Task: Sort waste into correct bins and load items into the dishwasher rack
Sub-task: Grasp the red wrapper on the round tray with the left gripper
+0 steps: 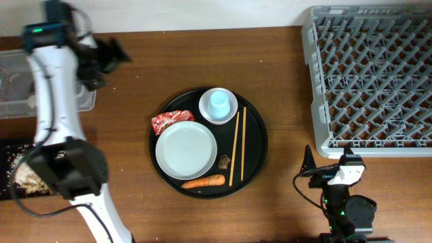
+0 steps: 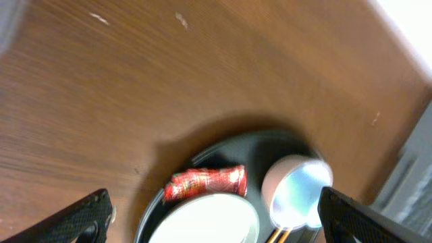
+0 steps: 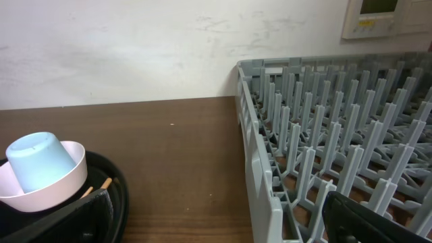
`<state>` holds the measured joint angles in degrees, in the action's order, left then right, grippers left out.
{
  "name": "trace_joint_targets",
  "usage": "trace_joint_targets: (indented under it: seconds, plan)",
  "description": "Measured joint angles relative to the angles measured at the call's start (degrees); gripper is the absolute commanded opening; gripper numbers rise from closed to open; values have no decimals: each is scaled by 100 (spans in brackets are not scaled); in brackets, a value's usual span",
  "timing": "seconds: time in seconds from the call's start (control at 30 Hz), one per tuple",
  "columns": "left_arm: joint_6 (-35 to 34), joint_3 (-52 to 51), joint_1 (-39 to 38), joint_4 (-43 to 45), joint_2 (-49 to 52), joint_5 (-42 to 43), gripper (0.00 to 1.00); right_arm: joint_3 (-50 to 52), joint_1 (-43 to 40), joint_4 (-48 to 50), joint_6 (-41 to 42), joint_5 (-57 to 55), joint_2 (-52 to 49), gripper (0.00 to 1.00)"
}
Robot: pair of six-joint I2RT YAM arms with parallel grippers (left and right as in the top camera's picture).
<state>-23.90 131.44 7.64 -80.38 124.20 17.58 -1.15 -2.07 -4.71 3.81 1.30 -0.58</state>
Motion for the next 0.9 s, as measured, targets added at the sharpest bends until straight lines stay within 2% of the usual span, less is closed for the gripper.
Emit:
trace_joint_targets:
  seconds: [0.07, 0.13, 0.23, 0.3, 0.43, 0.53, 0.6, 0.63, 0.77, 0.87, 0.9]
  plan:
    - [417, 0, -820, -157, 11, -332, 97, 0, 0, 0, 0, 0, 0, 98]
    - [584, 2, -1211, -396, 105, -811, 97, 0, 0, 0, -4, 0, 0, 98]
    - [1001, -2, -1298, -820, 380, -1209, 97, 0, 0, 0, -2, 0, 0, 98]
    - [1709, -4, -1233, -1003, 570, -1318, 97, 0, 0, 0, 2, 0, 0, 98]
    - [2590, -9, -1217, -1003, 981, -1360, 97, 0, 0, 0, 2, 0, 0, 98]
    - [2887, -15, -1217, -1047, 1456, -1331, 90, 0, 0, 0, -2, 0, 0, 98]
    - [2949, -26, -1217, -1167, 1707, -1311, 89, 0, 0, 0, 0, 0, 0, 98]
    - [2962, -26, -1217, -1233, 1864, -1292, 84, 0, 0, 2, 4, 0, 0, 98]
    - [3161, -37, -1217, -1390, 2131, -1038, 84, 0, 0, 2, -4, 0, 0, 98]
    - [3246, -37, -1217, -1342, 2133, -905, 77, 0, 0, 2, -2, 0, 0, 98]
    - [3268, -37, -1217, -1287, 2138, -855, 70, 0, 0, 0, -4, 0, 0, 98]
